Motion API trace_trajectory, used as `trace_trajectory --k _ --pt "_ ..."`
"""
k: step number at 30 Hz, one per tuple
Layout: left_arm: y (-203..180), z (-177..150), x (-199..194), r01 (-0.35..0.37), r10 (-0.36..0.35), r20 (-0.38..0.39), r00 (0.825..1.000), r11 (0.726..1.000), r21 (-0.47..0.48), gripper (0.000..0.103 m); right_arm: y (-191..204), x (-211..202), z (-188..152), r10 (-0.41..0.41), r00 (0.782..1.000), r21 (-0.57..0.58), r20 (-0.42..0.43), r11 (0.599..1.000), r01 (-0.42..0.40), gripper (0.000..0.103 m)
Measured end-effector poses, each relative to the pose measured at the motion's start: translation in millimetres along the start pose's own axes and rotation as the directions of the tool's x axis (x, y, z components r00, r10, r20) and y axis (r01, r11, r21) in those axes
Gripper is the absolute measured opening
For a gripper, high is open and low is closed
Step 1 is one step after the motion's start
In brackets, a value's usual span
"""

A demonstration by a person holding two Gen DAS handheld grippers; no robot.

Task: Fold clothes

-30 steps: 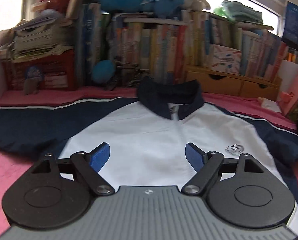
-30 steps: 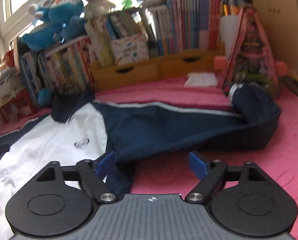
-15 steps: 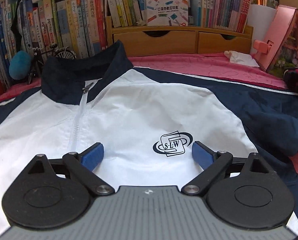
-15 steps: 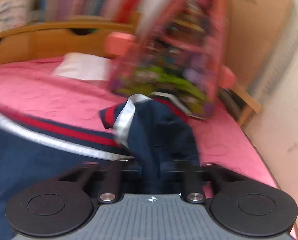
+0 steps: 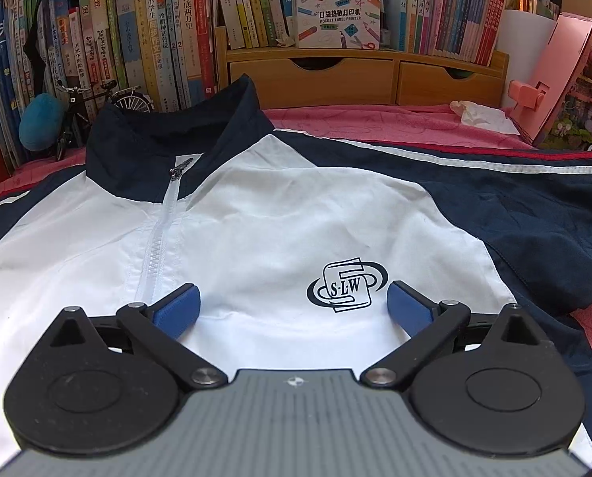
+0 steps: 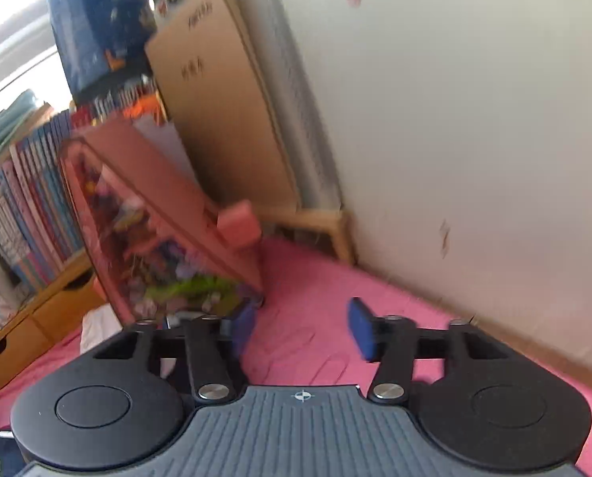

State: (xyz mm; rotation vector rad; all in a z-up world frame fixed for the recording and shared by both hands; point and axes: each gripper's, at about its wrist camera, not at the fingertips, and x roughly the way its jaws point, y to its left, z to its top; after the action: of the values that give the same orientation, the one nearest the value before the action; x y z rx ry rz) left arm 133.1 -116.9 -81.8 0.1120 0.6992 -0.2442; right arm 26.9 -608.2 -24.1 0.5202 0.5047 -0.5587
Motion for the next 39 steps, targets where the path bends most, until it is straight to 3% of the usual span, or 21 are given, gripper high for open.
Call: trace_trajectory --k 2,4,6,8,10,12,14,16,17,18,21,22,23,25,27,28,30,34,36,37,39 --pt "0 0 0 -0.001 0.001 -0.001 1.000 1.000 0.000 0.103 21 19 -14 -0.008 0.999 -0.048 -0.050 0.999 0.006 0.056" --pt "0 0 0 -0.002 0.002 -0.001 1.000 1.000 -0.001 0.103 55 32 -29 -0.028 0.998 -0.120 -0.055 0.993 0.021 0.047" --pt "0 0 1 -0.002 0.002 -0.002 1.000 1.000 0.000 0.103 96 36 -43 0.004 0.998 -0.230 -0.065 0.973 -0.019 0.015" --pt "0 0 1 -0.002 0.002 -0.002 1.000 1.000 0.000 0.103 144 25 -66 0.097 0.988 -0.445 -0.118 0.885 -0.140 0.016" --pt "1 1 1 -0.002 0.002 -0.002 1.000 1.000 0.000 0.103 182 5 -101 0.174 0.964 -0.645 -0.201 0.717 -0.264 0.015" --pt "1 1 1 -0.001 0.001 -0.002 1.000 1.000 0.000 0.103 196 -17 -124 0.245 0.929 -0.716 -0.278 0.592 -0.370 0.019" --pt "1 1 1 0.000 0.000 -0.002 1.000 1.000 -0.001 0.103 197 -36 -131 0.323 0.885 -0.717 -0.336 0.522 -0.463 0.020" --pt "2 0 1 0.003 -0.003 -0.003 1.000 1.000 -0.002 0.103 186 -53 -119 0.421 0.852 -0.703 -0.312 0.500 -0.505 0.033" --pt "2 0 1 0.004 -0.004 -0.003 1.000 1.000 -0.003 0.103 178 -53 -107 0.427 0.866 -0.685 -0.260 0.551 -0.476 0.049" --pt "2 0 1 0.004 -0.004 -0.003 1.000 1.000 -0.002 0.103 170 -47 -92 0.402 0.894 -0.652 -0.196 0.628 -0.425 0.059" --pt "2 0 1 0.003 -0.003 -0.004 1.000 1.000 -0.002 0.103 144 -22 -47 0.269 0.962 -0.501 -0.045 0.827 -0.254 0.063" --pt "2 0 1 0.003 -0.003 -0.004 1.000 1.000 -0.002 0.103 133 -1 -34 0.185 0.982 -0.433 -0.041 0.882 -0.184 0.064" --pt "2 0 1 0.003 -0.003 -0.004 1.000 1.000 -0.002 0.103 124 19 -25 0.120 0.991 -0.389 -0.062 0.912 -0.134 0.067" --pt "2 1 1 0.004 -0.004 -0.004 1.000 1.000 -0.002 0.103 118 51 -24 0.041 0.989 -0.372 -0.145 0.924 -0.093 0.075" --pt "2 1 1 0.003 -0.003 -0.004 1.000 1.000 -0.002 0.103 115 60 -27 0.063 0.978 -0.338 -0.200 0.932 -0.129 0.070" --pt "2 1 1 0.004 -0.004 -0.004 1.000 1.000 -0.003 0.103 113 63 -28 0.082 0.971 -0.315 -0.223 0.937 -0.152 0.062" --pt "2 1 1 0.004 -0.004 -0.004 1.000 1.000 -0.003 0.103 112 56 -25 0.134 0.961 -0.288 -0.241 0.936 -0.203 0.015" --pt "2 1 2 0.003 -0.003 -0.004 1.000 1.000 -0.004 0.103 110 17 -7 0.156 0.983 -0.338 -0.099 0.924 -0.181 0.006" --pt "1 1 2 0.002 -0.002 -0.004 1.000 1.000 -0.004 0.103 99 -8 12 0.141 0.987 -0.336 0.074 0.935 -0.109 0.006" --pt "1 1 2 0.005 -0.005 -0.004 1.000 1.000 -0.002 0.103 91 -22 19 0.098 0.977 -0.304 0.190 0.952 -0.036 0.006" --pt "-1 1 2 0.015 -0.015 -0.004 1.000 1.000 0.007 0.103 74 -38 23 -0.010 0.933 -0.185 0.360 0.979 0.081 0.011"
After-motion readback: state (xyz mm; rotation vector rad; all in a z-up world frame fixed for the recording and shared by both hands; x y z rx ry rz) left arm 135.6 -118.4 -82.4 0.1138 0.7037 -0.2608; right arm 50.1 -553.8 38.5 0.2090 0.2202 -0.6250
